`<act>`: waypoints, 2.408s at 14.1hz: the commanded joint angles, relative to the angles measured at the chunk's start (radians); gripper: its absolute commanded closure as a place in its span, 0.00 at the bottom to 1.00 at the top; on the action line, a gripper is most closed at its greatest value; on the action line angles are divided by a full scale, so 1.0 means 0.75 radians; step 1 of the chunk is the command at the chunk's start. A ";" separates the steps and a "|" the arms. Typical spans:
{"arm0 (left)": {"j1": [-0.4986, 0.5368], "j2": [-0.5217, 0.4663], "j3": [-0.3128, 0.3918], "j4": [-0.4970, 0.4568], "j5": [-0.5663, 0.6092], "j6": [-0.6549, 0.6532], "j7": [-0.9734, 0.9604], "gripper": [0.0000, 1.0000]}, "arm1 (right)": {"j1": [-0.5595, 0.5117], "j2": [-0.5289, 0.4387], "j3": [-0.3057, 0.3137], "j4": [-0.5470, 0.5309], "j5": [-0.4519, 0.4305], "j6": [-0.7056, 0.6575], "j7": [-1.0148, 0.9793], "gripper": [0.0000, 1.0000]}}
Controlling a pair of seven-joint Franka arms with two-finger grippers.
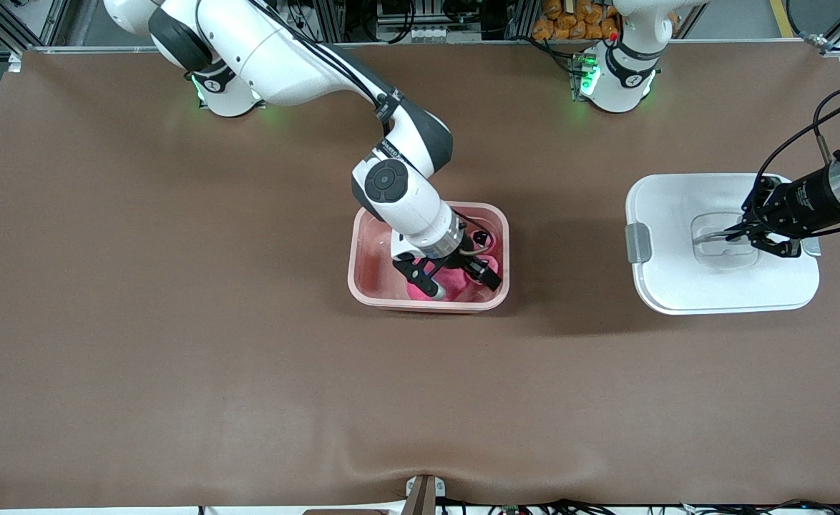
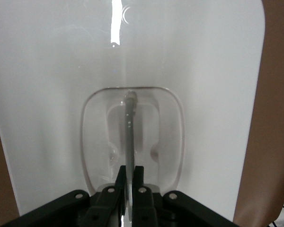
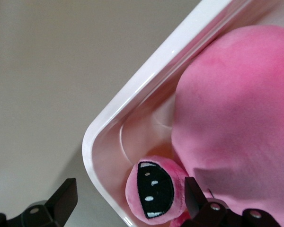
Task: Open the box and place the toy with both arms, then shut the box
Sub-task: 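Open the right gripper to release the toy inside the box, then raise the right gripper from the box while the left gripper brings the lid back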
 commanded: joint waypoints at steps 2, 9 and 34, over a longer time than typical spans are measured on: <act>0.014 -0.031 -0.008 -0.015 -0.041 -0.022 0.014 1.00 | 0.009 0.009 0.004 0.023 0.025 0.012 0.065 0.00; 0.014 -0.023 -0.010 0.038 -0.069 -0.024 0.004 1.00 | -0.002 -0.026 0.006 0.027 0.023 -0.084 0.094 0.00; -0.338 0.263 -0.177 0.390 0.051 0.000 -0.529 1.00 | -0.298 -0.353 -0.008 0.146 -0.114 -0.988 -0.321 0.00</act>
